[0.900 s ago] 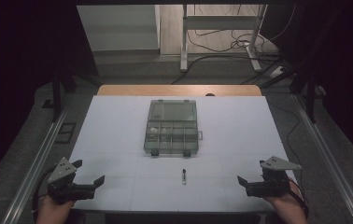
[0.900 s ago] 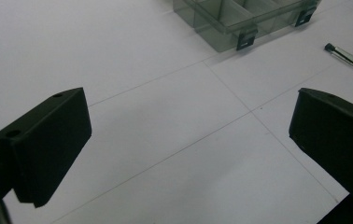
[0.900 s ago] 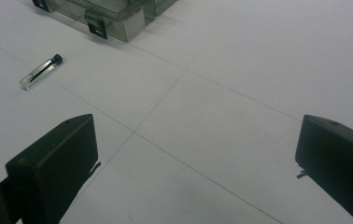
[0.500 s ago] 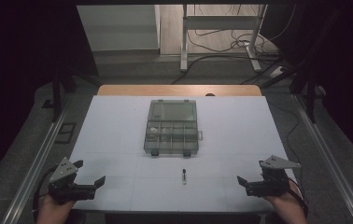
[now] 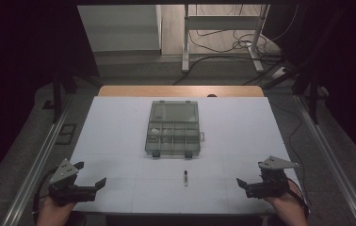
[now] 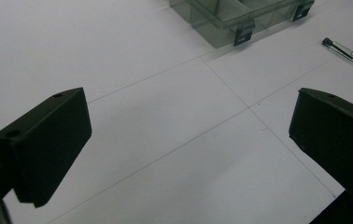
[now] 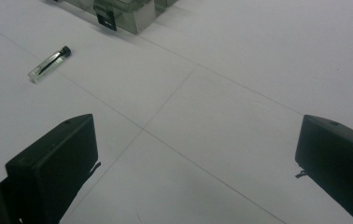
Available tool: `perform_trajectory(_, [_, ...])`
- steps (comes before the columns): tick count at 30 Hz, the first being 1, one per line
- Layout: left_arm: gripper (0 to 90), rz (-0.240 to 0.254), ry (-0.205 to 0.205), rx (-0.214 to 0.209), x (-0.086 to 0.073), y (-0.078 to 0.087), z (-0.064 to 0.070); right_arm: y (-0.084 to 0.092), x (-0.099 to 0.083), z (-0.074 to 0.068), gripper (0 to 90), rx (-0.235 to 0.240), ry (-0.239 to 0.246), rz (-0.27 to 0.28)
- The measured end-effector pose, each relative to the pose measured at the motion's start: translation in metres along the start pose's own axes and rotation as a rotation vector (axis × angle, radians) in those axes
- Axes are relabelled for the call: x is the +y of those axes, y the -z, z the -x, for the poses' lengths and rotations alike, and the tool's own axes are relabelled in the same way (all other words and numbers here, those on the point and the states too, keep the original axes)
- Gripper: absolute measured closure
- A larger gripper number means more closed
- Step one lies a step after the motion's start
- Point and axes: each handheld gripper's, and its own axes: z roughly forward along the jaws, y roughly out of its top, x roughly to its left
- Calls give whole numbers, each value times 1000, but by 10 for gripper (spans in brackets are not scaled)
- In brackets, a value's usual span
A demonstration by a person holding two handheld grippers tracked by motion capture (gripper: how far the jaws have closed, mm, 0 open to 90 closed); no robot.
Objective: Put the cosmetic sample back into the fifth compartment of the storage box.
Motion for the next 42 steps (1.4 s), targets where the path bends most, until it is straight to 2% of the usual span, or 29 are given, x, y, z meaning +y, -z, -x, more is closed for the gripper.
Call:
perform_trajectory(11, [0,-1,-6,-3,0,0,0,-8,7,-7,0,49,22,-7])
perform_trajectory(28, [0,0,-9,-7,0,0,0,-18,19,-16,0,78,42,2])
perform_trajectory(36, [0,-3,-8,-9,0,0,0,-27,28,-23,0,118,44,-8])
perform_trajectory(42, [0,-7,-9,-8,0,-1,0,-32,33,-27,0,124,58,-19])
